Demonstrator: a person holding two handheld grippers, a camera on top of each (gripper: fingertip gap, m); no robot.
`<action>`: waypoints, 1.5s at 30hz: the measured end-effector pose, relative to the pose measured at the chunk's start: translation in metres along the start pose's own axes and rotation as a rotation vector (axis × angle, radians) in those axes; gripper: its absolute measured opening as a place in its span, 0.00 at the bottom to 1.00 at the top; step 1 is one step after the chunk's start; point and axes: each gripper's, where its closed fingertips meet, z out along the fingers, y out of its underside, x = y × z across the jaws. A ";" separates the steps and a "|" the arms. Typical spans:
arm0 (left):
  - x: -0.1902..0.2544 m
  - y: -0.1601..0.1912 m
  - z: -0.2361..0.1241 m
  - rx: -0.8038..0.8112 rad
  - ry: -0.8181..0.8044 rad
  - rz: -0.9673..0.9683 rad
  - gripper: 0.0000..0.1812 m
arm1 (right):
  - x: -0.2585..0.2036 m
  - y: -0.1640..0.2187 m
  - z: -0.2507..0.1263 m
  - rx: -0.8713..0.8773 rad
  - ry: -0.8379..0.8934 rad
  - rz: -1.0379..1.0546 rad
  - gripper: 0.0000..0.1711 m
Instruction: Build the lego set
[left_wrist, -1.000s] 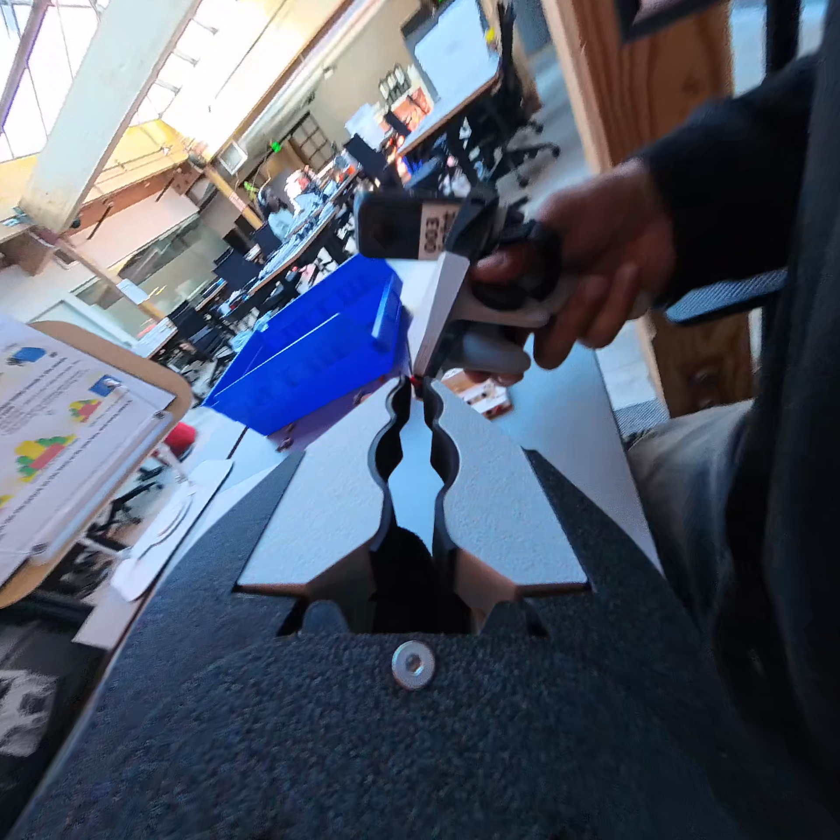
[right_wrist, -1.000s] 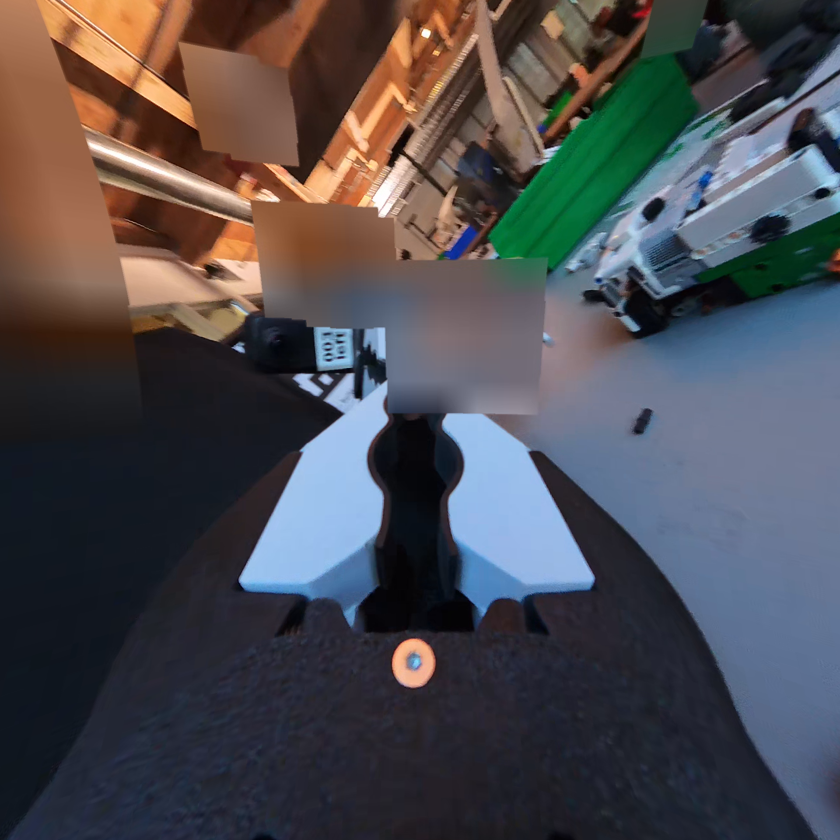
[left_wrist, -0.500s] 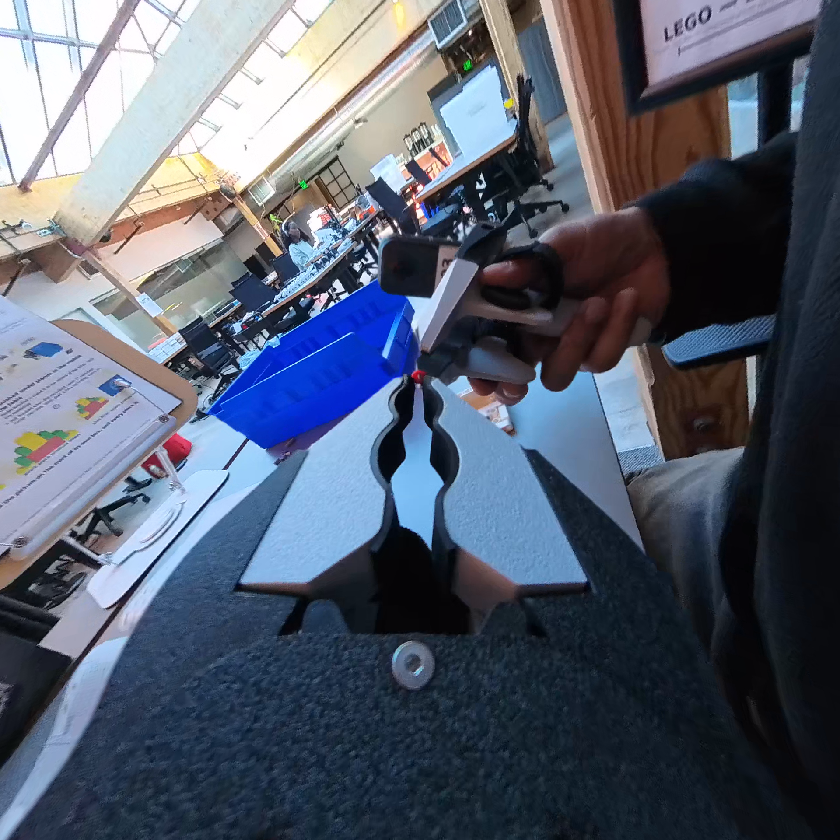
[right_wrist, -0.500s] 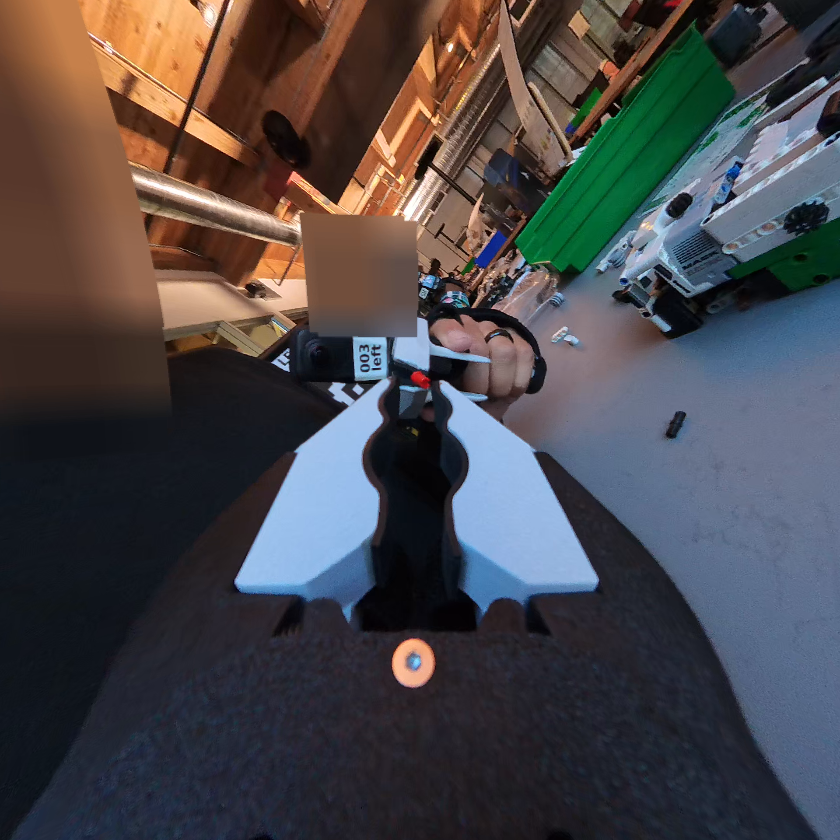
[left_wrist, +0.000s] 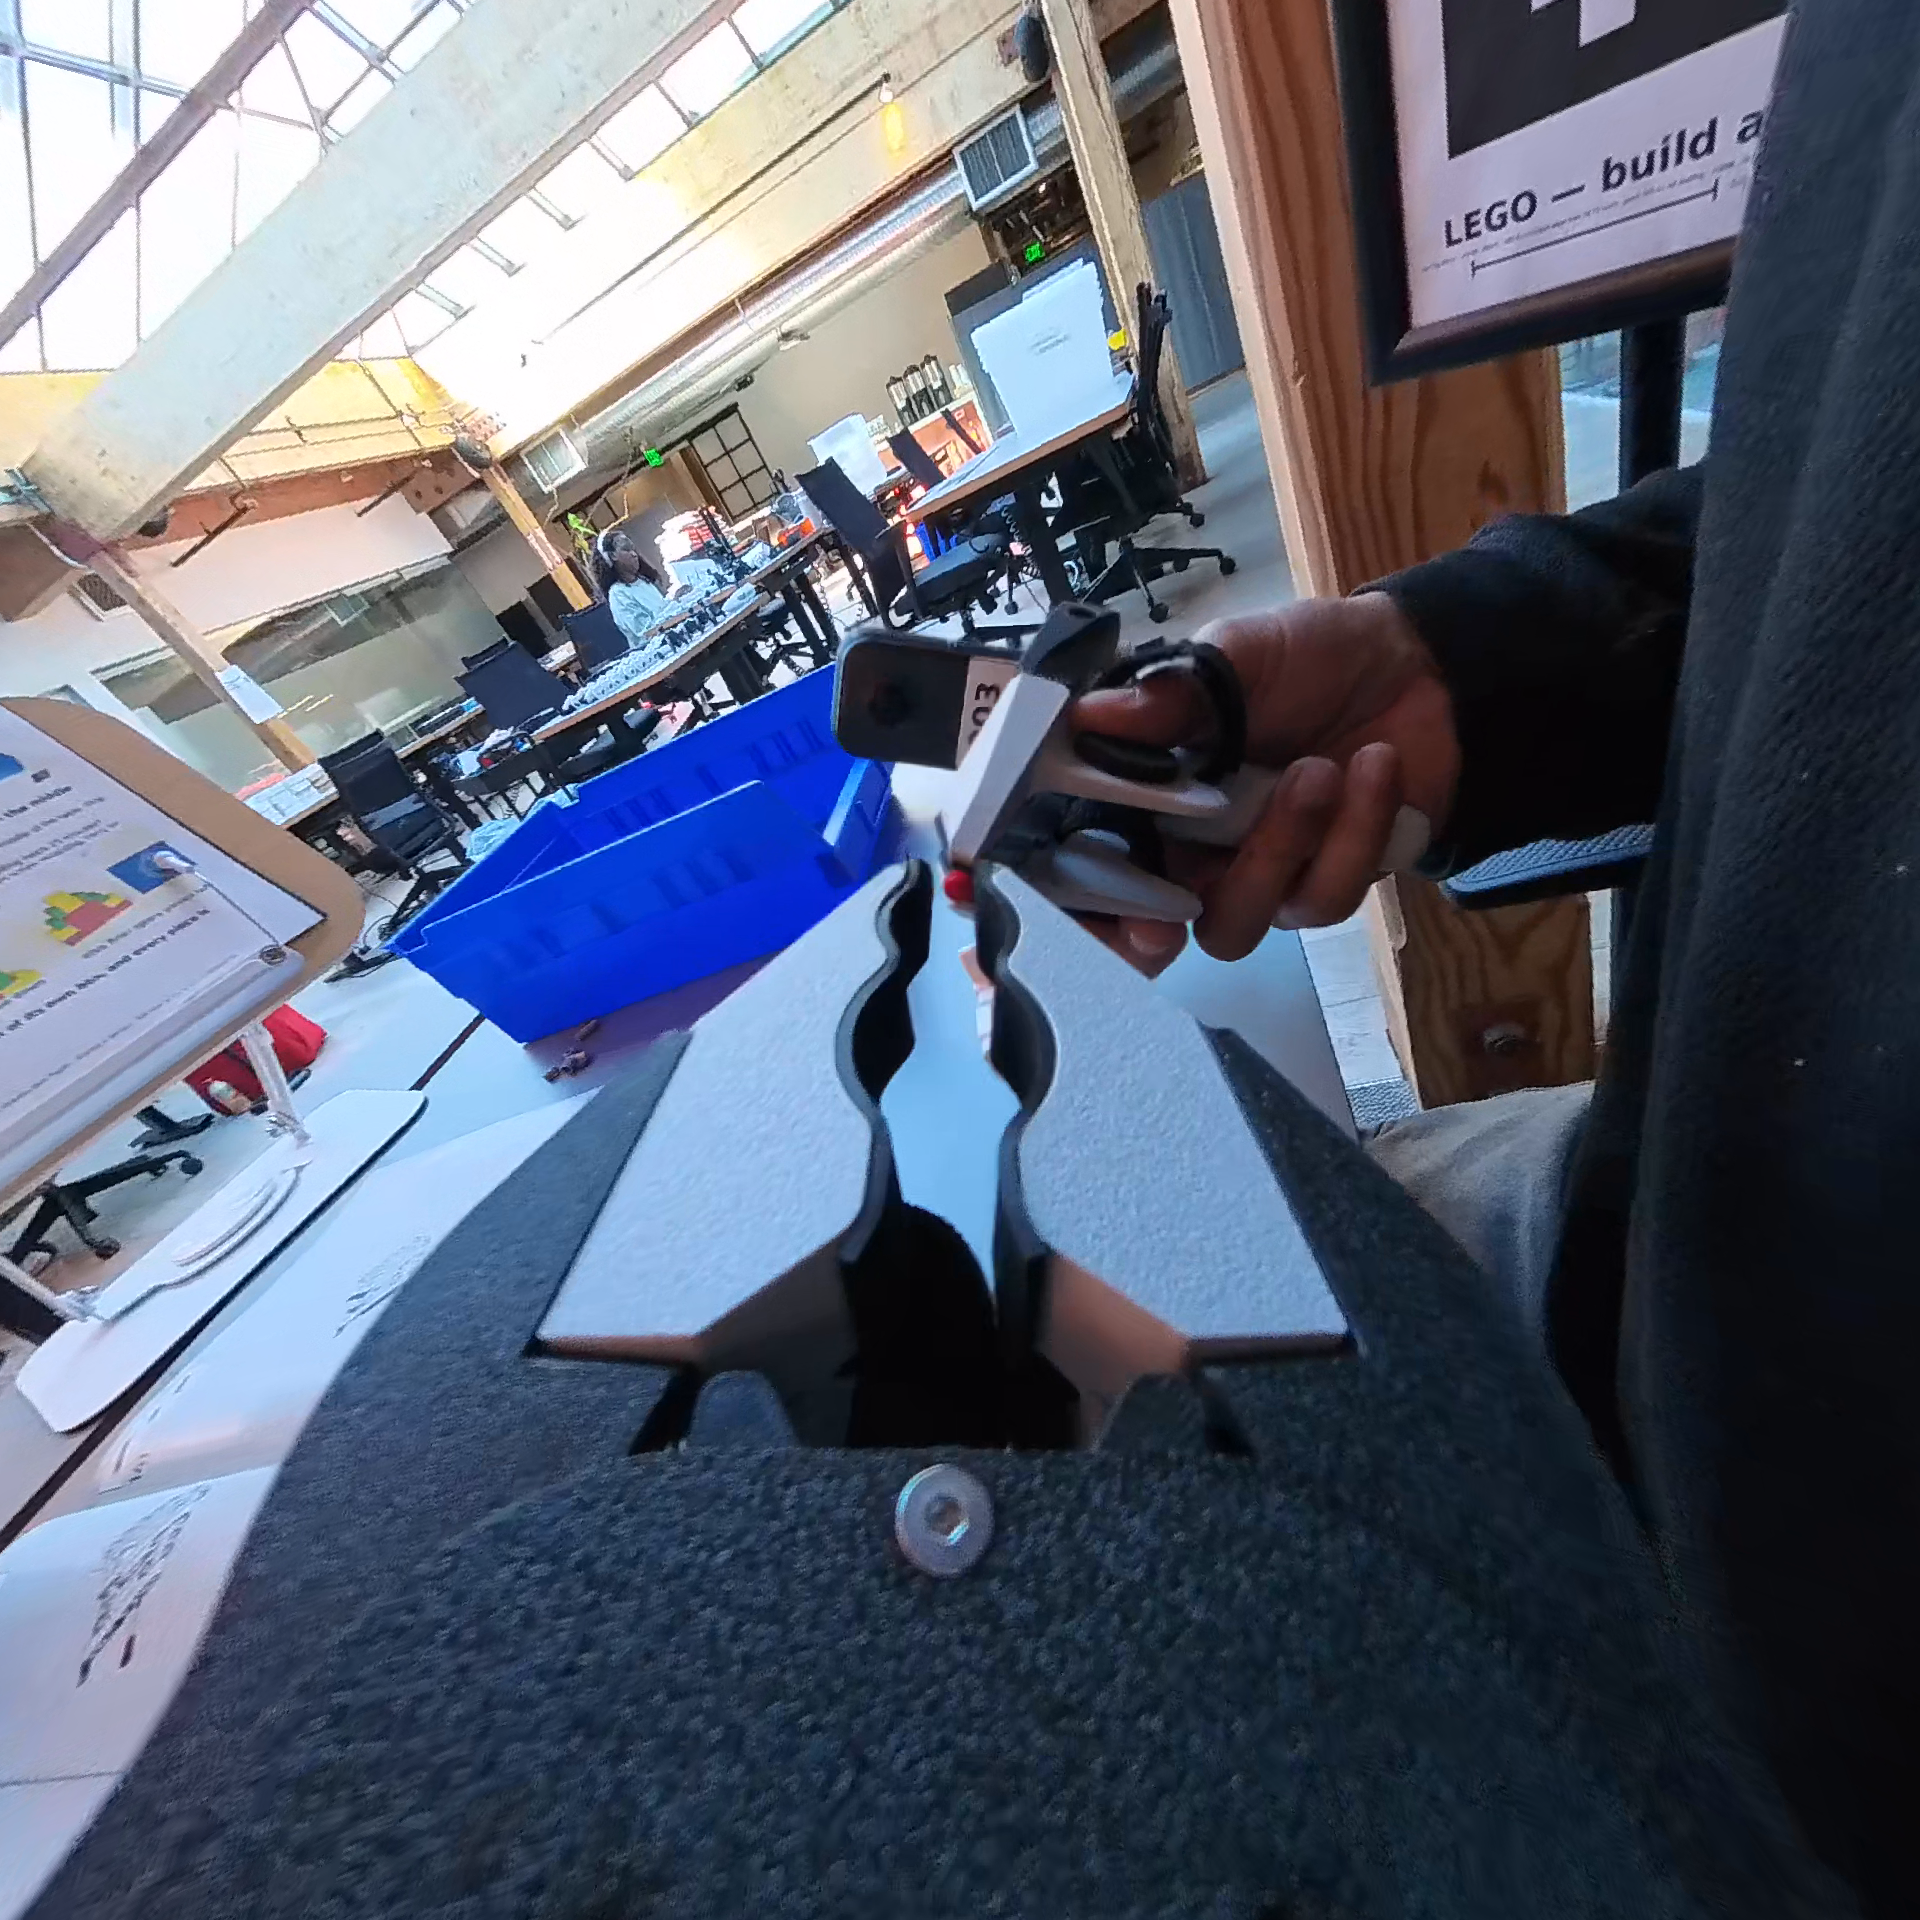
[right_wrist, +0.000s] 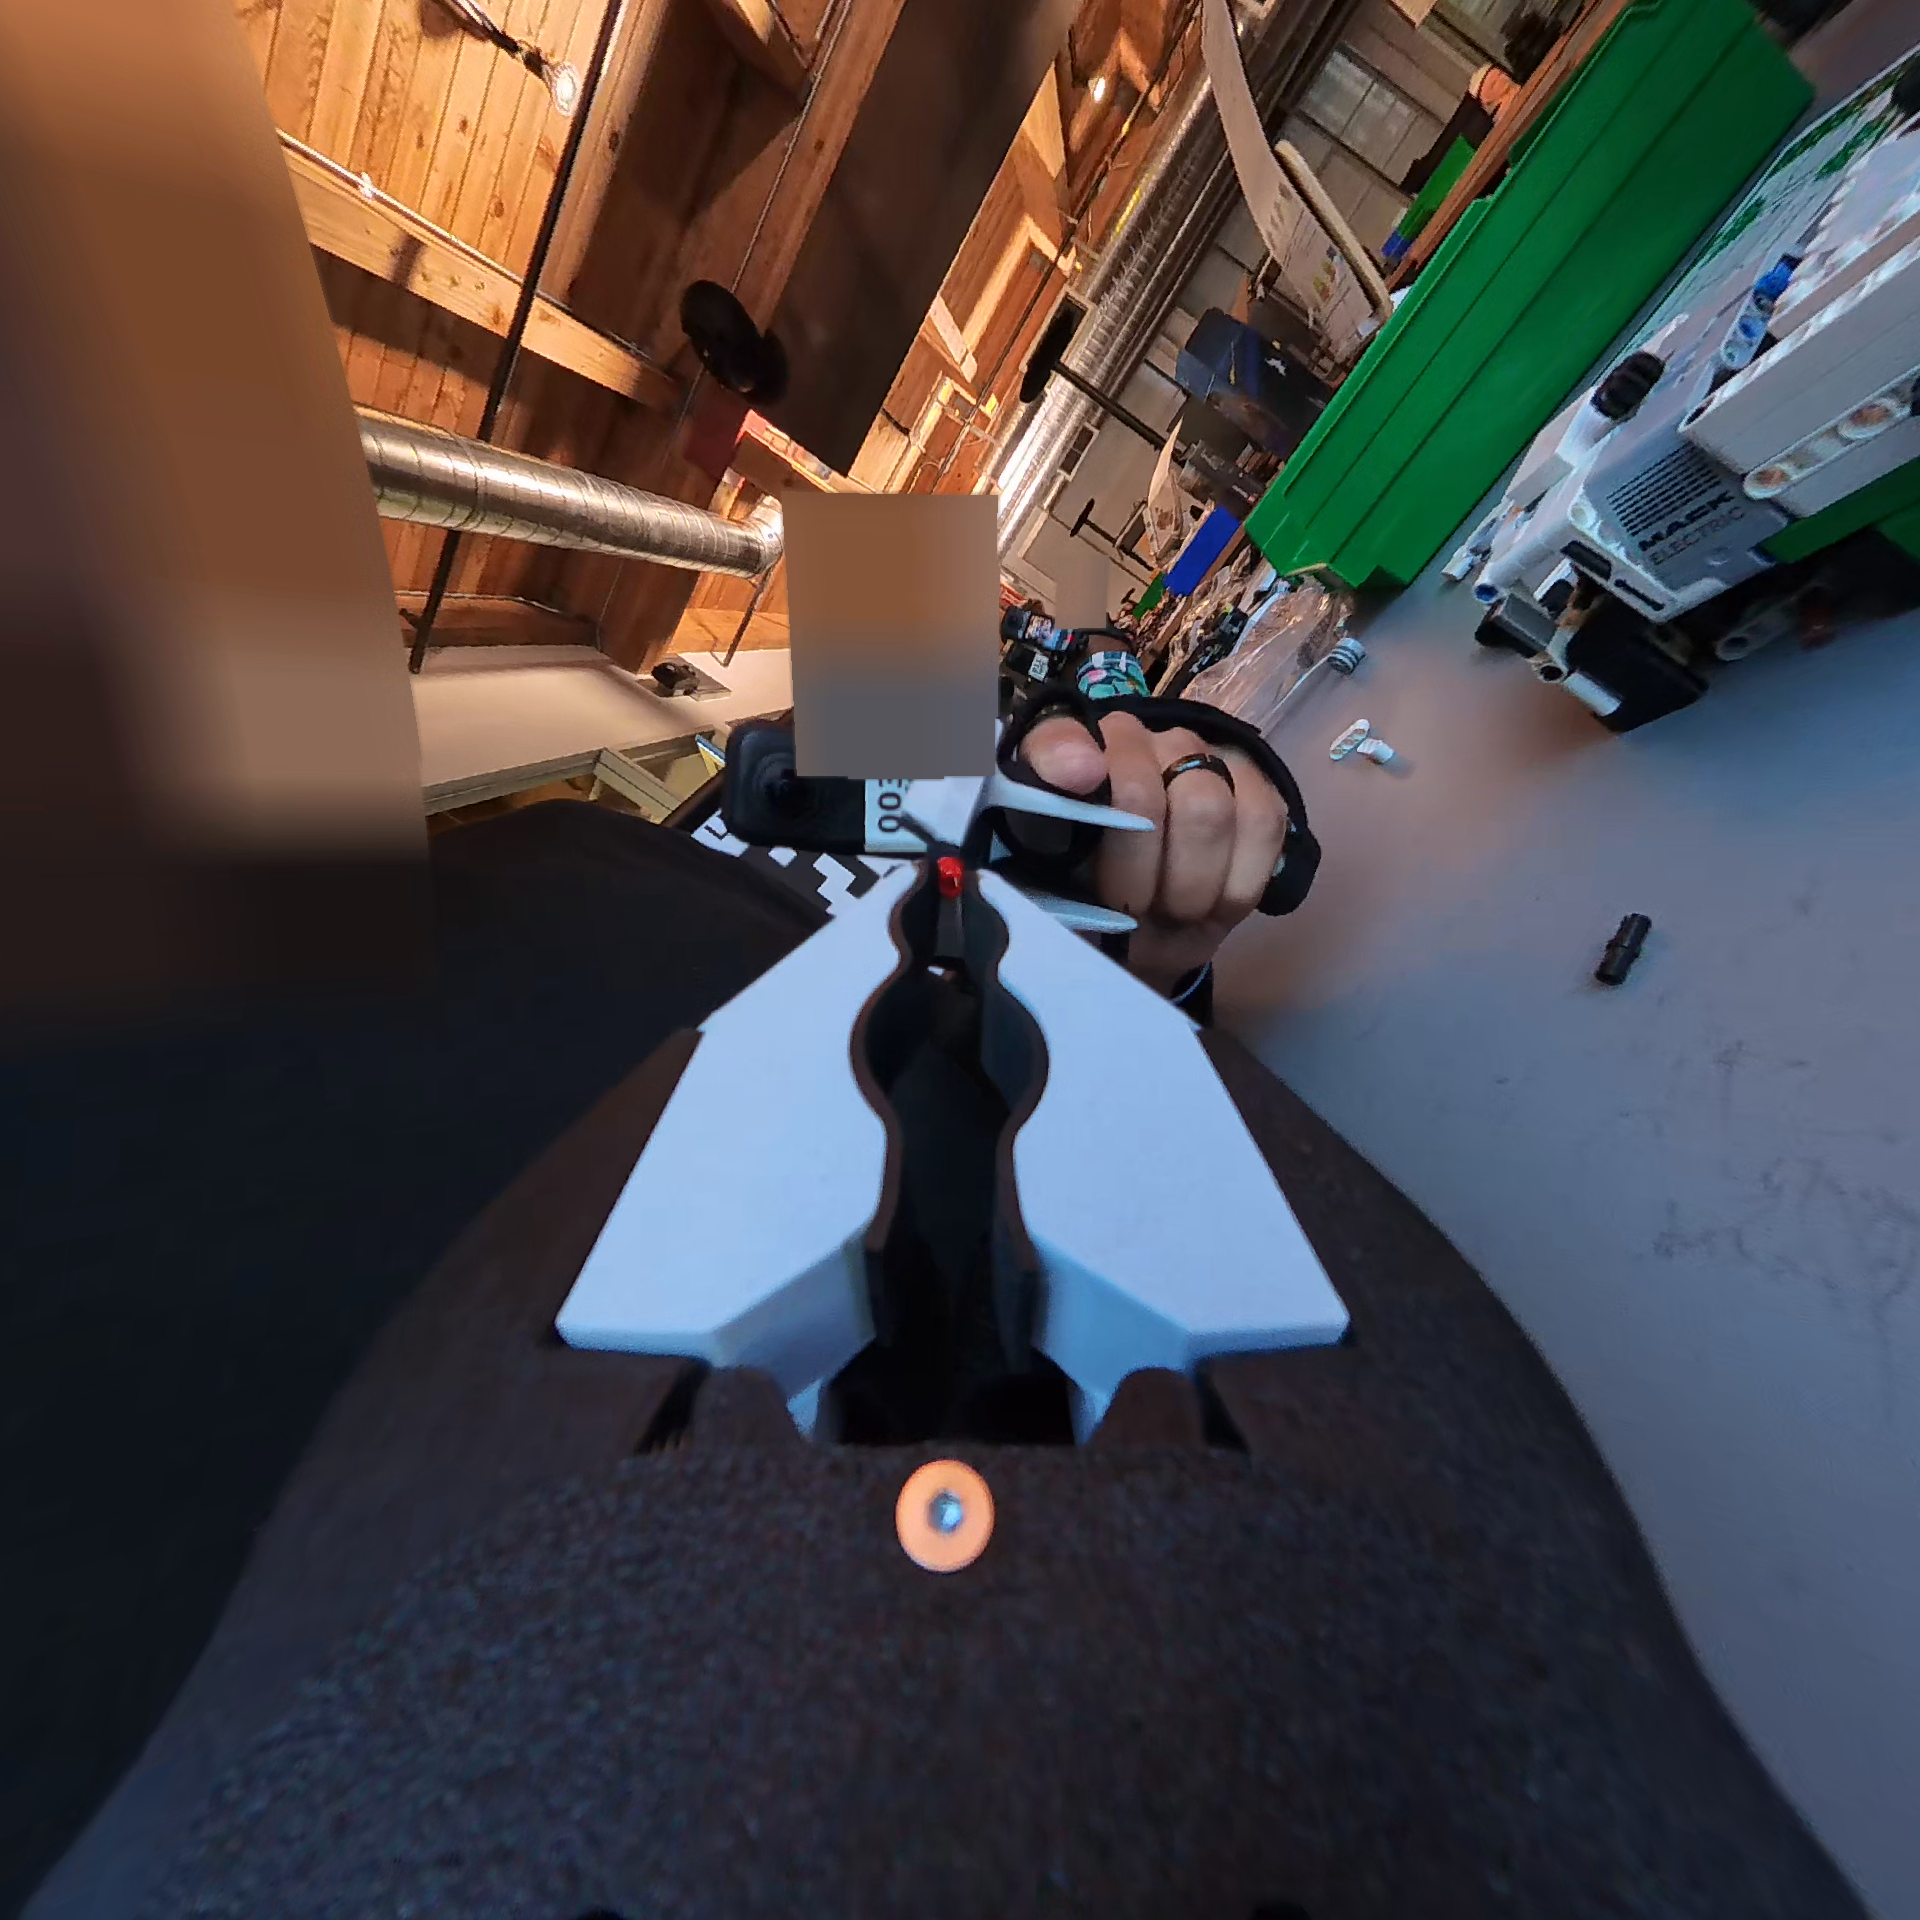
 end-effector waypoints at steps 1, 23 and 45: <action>0.000 -0.001 0.000 0.003 0.003 -0.009 0.04 | 0.000 0.001 0.001 -0.008 -0.003 0.004 0.02; -0.009 0.027 0.005 -0.115 -0.019 -0.151 0.02 | 0.054 -0.029 -0.136 -0.133 0.977 -0.564 0.19; 0.007 0.051 0.014 -0.219 0.029 -0.124 0.02 | 0.114 -0.008 -0.173 -0.553 1.473 -0.330 0.19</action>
